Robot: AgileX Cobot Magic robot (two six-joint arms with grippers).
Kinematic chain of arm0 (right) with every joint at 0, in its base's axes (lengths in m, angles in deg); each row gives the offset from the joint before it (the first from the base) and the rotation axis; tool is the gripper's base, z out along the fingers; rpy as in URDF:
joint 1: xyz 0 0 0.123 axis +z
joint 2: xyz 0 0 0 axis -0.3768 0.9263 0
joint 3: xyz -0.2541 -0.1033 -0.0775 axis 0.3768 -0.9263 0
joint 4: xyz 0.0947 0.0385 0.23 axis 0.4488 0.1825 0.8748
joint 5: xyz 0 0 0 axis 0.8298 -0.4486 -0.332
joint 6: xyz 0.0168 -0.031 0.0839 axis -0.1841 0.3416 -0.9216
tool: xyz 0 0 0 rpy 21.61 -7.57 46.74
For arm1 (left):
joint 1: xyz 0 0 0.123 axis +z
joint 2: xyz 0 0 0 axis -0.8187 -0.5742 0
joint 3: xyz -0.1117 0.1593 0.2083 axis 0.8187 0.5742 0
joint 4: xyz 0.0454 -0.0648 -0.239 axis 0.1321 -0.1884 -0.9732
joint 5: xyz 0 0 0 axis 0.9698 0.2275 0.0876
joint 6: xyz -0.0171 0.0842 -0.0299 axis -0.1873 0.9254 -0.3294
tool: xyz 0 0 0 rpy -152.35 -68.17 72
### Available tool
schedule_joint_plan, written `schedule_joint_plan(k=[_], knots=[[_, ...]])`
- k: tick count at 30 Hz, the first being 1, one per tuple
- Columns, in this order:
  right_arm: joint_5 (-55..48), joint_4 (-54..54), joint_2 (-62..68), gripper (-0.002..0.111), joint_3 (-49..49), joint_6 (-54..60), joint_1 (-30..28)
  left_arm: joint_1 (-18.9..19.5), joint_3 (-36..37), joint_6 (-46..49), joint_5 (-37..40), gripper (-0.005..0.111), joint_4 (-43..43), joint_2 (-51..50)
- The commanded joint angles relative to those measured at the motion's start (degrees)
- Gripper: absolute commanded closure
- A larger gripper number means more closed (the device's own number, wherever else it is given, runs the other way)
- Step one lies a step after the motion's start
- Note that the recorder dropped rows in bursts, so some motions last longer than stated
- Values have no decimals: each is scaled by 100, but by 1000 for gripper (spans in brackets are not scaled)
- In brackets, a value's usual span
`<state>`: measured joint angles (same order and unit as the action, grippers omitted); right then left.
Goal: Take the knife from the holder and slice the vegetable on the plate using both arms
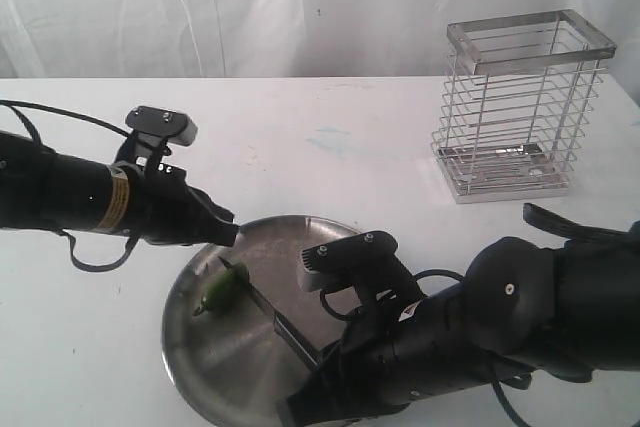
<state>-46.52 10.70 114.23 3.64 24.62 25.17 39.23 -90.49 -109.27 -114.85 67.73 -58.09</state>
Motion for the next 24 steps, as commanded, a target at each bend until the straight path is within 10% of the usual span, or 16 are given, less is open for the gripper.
schedule_joint_plan(k=[1,24], knots=[[95,-2,-9,108,-11,2,21,71,-19,-80,-228,107,202,-207],[107,-2,-9,108,-11,2,21,71,-85,-18,-11,107,421,-561]])
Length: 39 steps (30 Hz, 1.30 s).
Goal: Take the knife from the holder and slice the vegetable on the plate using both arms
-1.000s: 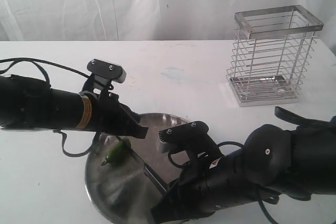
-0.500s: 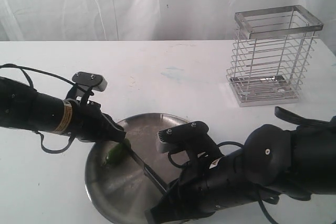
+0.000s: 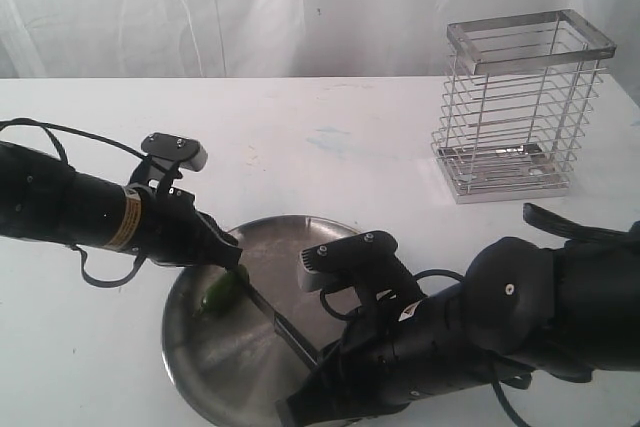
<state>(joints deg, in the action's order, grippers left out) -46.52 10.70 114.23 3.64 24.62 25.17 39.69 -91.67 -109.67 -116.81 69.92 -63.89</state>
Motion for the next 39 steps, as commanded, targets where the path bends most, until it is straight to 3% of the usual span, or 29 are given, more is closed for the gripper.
schedule_joint_plan(k=[1,4,10,15,24,31,39], knots=[[107,-2,-9,108,-11,2,21,26,101,21,336,107,201,-16],[107,-2,-9,108,-11,2,21,15,256,21,687,107,148,-242],[97,-2,-9,108,-11,2,21,15,210,171,240,107,107,-577],[97,-2,20,108,-11,2,21,15,-7,171,-11,107,107,-64],[162,-2,86,108,-11,2,21,28,13,-664,-235,107,764,814],[212,-2,96,108,-11,2,21,-94,328,-664,-284,107,707,802],[212,-2,96,108,-11,2,21,-488,341,-645,-192,107,680,653]])
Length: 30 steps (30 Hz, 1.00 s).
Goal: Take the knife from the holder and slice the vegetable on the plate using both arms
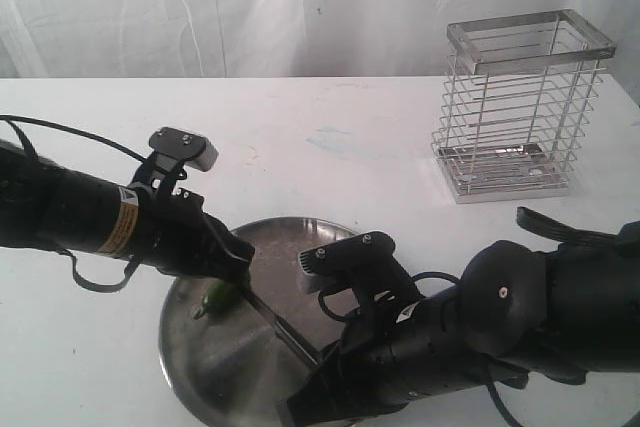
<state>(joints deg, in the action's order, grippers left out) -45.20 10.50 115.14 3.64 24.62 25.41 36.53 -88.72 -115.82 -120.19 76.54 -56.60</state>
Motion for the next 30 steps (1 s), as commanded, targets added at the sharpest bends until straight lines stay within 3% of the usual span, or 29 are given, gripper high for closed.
schedule_joint_plan(k=[1,12,17,22,30], knots=[[80,18,4,108,-11,2,-3,-172,47,-30,143,107,18,-103],[120,18,4,108,-11,2,-3,-172,47,-43,-26,107,77,-199],[108,18,4,108,-11,2,-3,-428,426,268,683,107,-95,-820],[19,18,4,108,-11,2,-3,-354,39,135,224,107,-84,-285],[76,18,4,108,-11,2,-3,-347,9,-285,380,107,102,291]])
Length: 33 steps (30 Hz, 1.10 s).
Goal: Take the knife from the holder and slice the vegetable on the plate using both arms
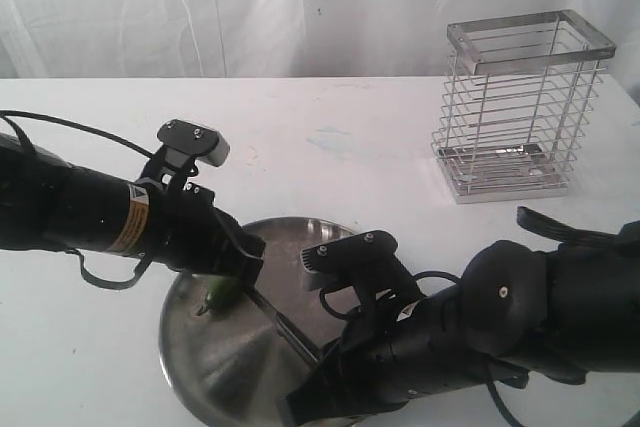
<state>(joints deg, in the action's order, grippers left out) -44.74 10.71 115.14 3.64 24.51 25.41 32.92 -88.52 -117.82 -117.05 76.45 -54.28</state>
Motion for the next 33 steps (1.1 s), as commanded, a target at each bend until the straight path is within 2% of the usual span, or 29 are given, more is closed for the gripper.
schedule_joint_plan(k=[1,7,19,28,33], knots=[[30,-4,4,108,-11,13,-3,-8,0,-85,78,107,111,-41],[53,-4,4,108,-11,13,-3,-318,115,148,396,107,111,-1015],[11,-4,340,108,-11,-1,-3,-318,115,5,578,107,111,577],[-9,-4,340,108,201,-1,-3,-318,137,-129,565,107,111,604],[-87,-4,340,108,313,-1,-3,-318,372,-127,985,107,111,360]])
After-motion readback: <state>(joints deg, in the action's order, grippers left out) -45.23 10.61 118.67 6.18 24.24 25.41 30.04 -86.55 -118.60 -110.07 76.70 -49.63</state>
